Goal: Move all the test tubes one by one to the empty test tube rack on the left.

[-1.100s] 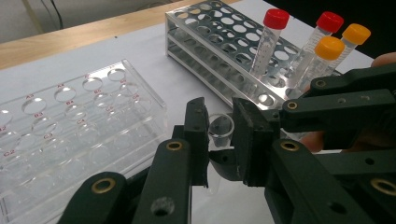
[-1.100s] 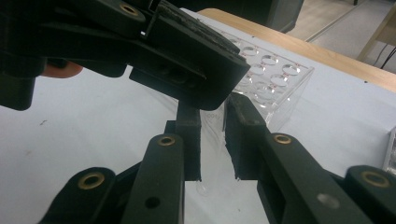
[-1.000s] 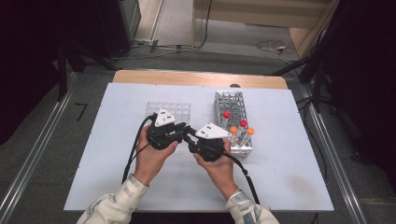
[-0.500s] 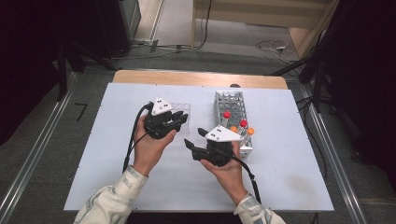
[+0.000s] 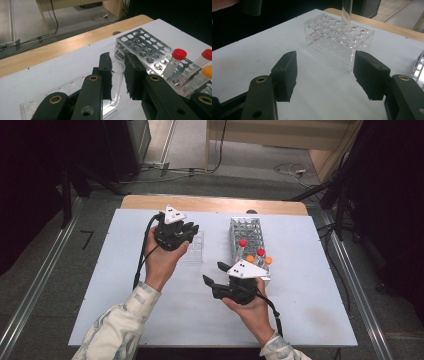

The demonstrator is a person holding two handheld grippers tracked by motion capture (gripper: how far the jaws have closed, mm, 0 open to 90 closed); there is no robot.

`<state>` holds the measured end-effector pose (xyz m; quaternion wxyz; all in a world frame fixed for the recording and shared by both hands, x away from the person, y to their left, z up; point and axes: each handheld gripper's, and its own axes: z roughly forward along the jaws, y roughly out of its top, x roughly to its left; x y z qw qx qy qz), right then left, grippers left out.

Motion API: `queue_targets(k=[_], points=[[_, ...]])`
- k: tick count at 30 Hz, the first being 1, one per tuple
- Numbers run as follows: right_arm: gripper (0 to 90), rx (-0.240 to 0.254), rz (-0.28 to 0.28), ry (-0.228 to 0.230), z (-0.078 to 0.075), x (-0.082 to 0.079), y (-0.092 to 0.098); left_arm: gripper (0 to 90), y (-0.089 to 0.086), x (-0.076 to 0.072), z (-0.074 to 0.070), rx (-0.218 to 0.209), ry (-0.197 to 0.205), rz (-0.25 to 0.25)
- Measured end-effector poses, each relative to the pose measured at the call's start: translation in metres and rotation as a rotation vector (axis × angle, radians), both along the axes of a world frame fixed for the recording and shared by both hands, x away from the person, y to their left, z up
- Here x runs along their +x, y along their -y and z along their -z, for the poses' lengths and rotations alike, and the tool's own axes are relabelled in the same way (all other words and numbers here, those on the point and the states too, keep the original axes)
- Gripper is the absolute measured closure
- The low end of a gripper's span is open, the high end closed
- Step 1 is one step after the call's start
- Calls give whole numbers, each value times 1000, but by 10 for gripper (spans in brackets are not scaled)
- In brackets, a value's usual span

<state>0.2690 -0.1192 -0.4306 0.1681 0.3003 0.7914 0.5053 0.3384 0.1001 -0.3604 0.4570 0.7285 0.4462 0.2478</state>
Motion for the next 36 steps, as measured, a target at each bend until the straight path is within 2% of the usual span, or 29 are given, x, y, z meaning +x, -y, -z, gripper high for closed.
queue_targets(k=[6, 14, 23, 26, 36], points=[[321, 3, -6, -3, 1, -1, 1, 773, 6, 7, 0, 19, -5, -5], [321, 9, -4, -3, 0, -2, 1, 773, 7, 13, 5, 10, -5, -16], [322, 15, -4, 1, -1, -2, 3, 772, 12, 17, 12, 36, -14, -14], [320, 12, -4, -1, -1, -1, 3, 773, 13, 18, 17, 45, -12, -22], [319, 12, -8, -2, -1, -2, 3, 772, 15, 21, 44, 47, -61, -34]])
